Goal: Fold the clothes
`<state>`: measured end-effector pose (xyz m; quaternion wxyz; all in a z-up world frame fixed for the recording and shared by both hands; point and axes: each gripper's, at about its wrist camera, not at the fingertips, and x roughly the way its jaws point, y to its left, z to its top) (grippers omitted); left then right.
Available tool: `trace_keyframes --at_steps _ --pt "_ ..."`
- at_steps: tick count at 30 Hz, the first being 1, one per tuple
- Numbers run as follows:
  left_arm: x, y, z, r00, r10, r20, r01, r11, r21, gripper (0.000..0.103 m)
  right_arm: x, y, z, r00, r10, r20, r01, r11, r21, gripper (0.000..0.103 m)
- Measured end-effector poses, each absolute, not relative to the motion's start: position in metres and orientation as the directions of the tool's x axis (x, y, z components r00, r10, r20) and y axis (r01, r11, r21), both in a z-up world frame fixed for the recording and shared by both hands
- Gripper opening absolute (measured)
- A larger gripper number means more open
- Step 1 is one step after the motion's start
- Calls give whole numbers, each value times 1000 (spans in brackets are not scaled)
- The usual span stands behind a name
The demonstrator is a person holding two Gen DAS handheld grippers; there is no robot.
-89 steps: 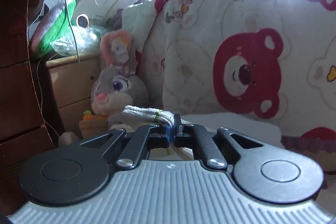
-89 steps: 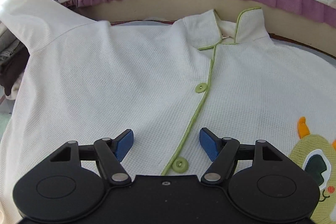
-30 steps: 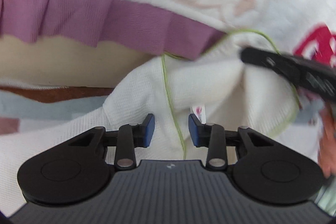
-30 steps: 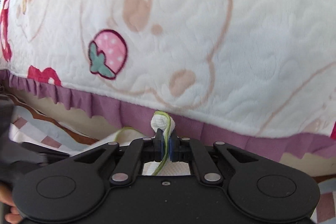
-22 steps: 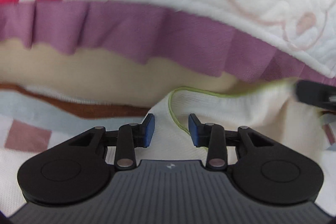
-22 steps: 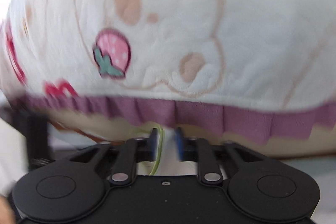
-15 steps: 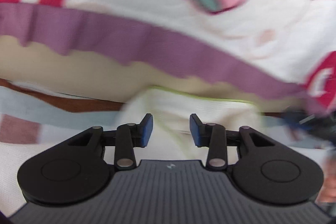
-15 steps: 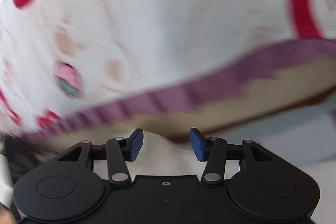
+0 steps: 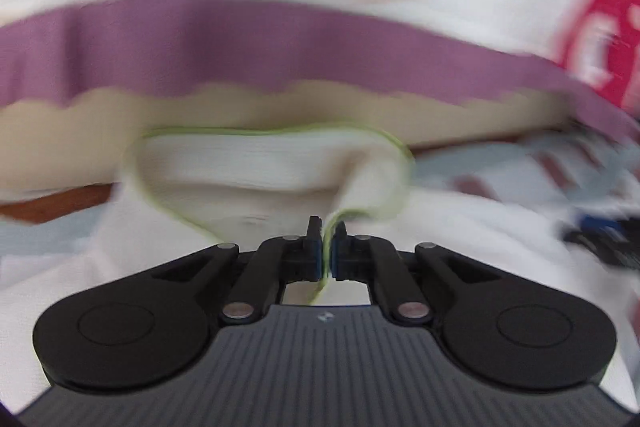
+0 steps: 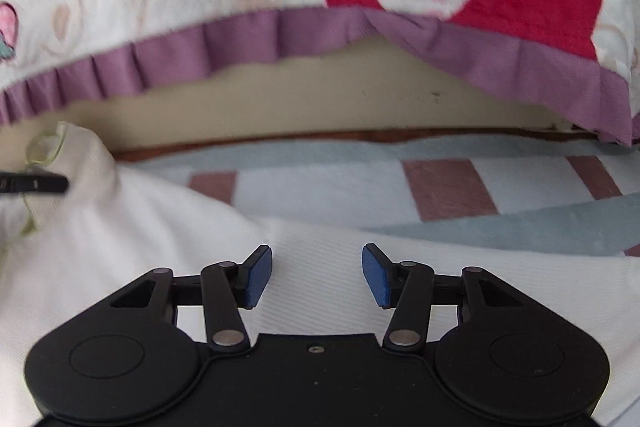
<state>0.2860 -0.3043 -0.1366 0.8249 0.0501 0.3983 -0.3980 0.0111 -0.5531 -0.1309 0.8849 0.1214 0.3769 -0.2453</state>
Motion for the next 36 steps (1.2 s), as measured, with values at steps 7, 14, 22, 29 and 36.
trace_keyframes --at_steps 7,14,22,29,36 --pt "291 -285 -142 514 -518 -683 606 784 -139 26 6 -565 -144 568 -397 -721 570 821 -3 61" --pt "263 -229 -97 519 -527 -673 620 774 -127 30 4 -557 -130 478 -461 -747 652 757 -50 61" --pt "179 -148 -66 391 -509 -767 647 745 -164 41 -39 -464 -94 745 5 -667 427 765 482 61" --pt "121 -45 -48 398 -357 -845 615 788 -43 41 -77 -325 -93 632 510 -584 94 697 711 61" --pt "63 56 -27 335 -291 -896 651 759 -4 42 -122 -245 -109 345 778 -525 70 536 841 61"
